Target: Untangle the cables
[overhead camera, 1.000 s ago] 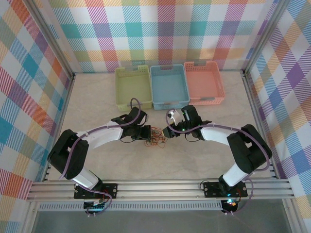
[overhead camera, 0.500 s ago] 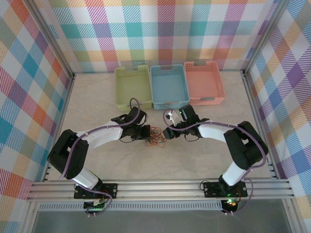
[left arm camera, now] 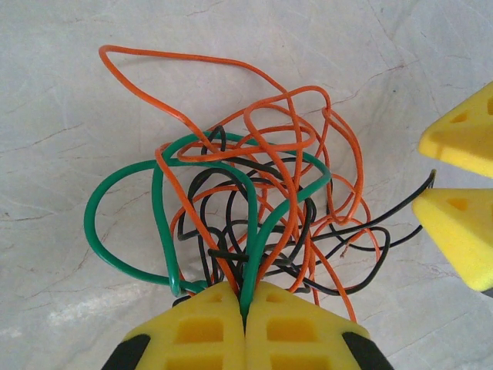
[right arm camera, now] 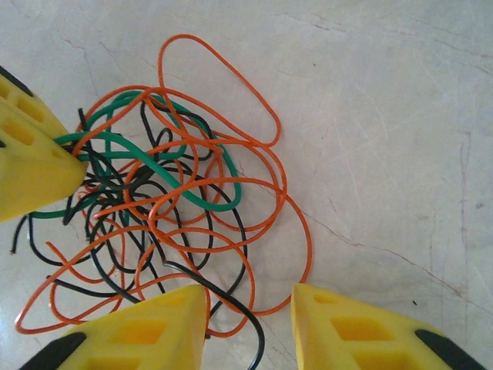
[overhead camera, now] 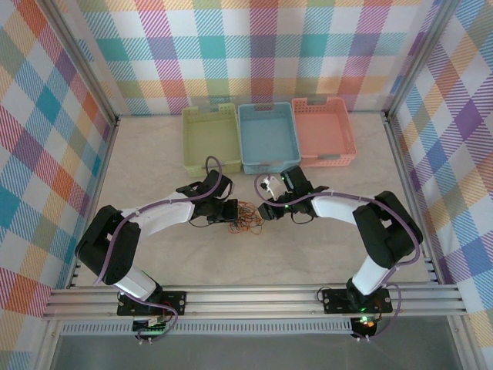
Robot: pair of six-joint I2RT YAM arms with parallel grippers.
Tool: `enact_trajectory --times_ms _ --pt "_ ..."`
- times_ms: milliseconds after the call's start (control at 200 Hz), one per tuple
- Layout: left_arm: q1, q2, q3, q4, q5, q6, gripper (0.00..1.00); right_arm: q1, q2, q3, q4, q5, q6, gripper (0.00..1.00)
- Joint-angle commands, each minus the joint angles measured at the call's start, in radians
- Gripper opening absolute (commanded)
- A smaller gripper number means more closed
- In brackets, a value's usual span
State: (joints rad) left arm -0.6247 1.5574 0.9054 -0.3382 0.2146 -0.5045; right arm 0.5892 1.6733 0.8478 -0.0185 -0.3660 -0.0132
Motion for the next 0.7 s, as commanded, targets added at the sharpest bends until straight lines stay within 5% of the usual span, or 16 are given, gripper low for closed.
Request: enact_trajectory --times_ms 0,215,435,695 --pt "0.011 -0.011 -0.006 -0.013 -0.011 -0.004 0.0 0.013 0.023 0.03 -0.02 0.015 -0.013 0.35" --pt "0.011 -0.01 -0.004 -0.011 -0.009 -0.003 0.0 0.023 0.031 0.033 -0.021 0.043 -0.024 0.35" --pt "0.011 -0.007 -0.004 -0.013 -0.011 -0.004 0.0 0.025 -0.01 0.011 0.001 0.104 -0.018 0.15" --pt "0.011 -0.006 -0.004 -0.014 -0.011 -0.004 0.0 0.024 -0.19 -0.142 0.168 0.347 0.008 0.02"
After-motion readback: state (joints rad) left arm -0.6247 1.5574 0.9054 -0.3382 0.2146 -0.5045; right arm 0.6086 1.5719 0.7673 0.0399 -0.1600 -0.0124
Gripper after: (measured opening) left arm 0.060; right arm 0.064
